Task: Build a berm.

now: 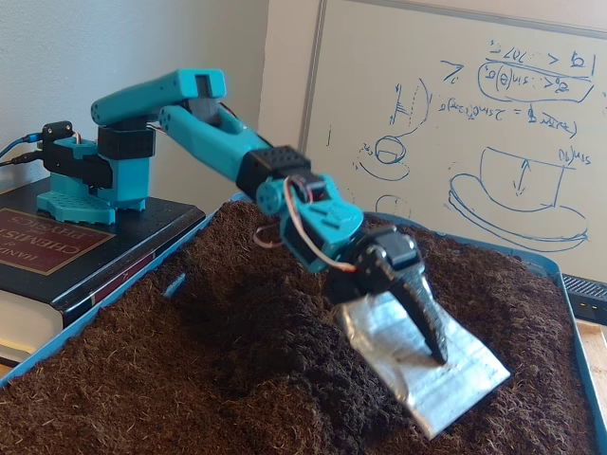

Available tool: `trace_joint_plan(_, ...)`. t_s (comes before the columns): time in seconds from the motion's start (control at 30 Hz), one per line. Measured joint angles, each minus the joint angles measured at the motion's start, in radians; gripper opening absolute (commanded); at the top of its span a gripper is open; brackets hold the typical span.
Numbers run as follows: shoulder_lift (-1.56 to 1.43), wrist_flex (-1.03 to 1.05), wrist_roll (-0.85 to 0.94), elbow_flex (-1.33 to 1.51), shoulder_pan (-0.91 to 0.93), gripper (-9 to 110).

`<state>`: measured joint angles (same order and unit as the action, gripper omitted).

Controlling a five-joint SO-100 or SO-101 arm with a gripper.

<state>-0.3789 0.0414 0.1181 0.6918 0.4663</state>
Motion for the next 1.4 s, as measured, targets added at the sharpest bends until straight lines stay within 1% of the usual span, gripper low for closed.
trace_joint_plan(0.17,0.101,-0.081,0.0,0.0,0.006,0)
trace_joint_plan(0.33,0.186,-0.083,0.0,0.0,0.006,0)
trace_joint_plan(0.4,0.198,-0.052,-0.002,-0.003,0.006,0)
trace_joint_plan(0.53,0.196,0.071,-0.002,-0.023,0.006,0)
trace_joint_plan(0.93,0.069,0.626,0.011,-0.074,-0.017,0)
trace_joint_plan(1.13,0.023,0.782,0.021,-0.075,-0.035,0)
trace_joint_plan(1.4,-0.021,0.927,0.063,-0.075,-0.041,0)
